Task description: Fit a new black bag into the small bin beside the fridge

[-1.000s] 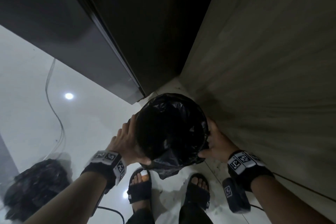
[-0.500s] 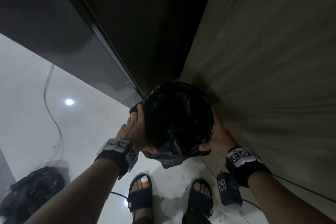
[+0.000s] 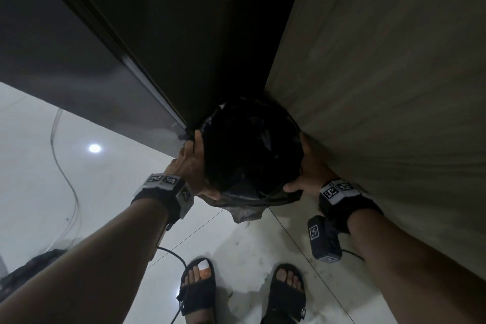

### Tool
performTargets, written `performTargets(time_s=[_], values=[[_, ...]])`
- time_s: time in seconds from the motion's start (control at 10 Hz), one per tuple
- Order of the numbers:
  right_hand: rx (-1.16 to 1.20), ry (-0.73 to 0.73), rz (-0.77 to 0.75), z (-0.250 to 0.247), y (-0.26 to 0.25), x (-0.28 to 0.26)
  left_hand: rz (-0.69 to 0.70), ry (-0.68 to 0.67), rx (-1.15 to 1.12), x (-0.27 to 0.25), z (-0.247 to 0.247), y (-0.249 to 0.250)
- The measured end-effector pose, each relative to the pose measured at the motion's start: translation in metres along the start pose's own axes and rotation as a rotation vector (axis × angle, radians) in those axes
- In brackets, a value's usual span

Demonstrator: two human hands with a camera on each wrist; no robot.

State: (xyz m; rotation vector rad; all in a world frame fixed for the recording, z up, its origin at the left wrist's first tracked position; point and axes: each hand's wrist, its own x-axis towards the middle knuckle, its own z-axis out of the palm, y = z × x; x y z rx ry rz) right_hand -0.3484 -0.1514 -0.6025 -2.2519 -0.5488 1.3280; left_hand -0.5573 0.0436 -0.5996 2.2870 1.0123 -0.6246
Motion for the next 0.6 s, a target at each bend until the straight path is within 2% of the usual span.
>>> performTargets(time_s=[0.2, 0.4, 0.5, 0.6], values=[[-0.018, -0.011, -0.004, -0.003, 0.002, 0.004, -0.004, -0.011, -0.013, -0.001, -0.004, -0.003], [-0.118, 0.023, 0.019, 0.0, -0.002, 0.002, -0.094, 0.013, 0.087, -0.012, -0.007, 0.008], [-0.154, 0.066, 0.029, 0.002, -0.01, -0.011, -0.112, 0.021, 0.053, -0.029, -0.02, 0.018], [-0.16, 0.105, 0.001, -0.006, -0.023, -0.019, -0.051, 0.051, 0.024, -0.047, -0.048, 0.04]])
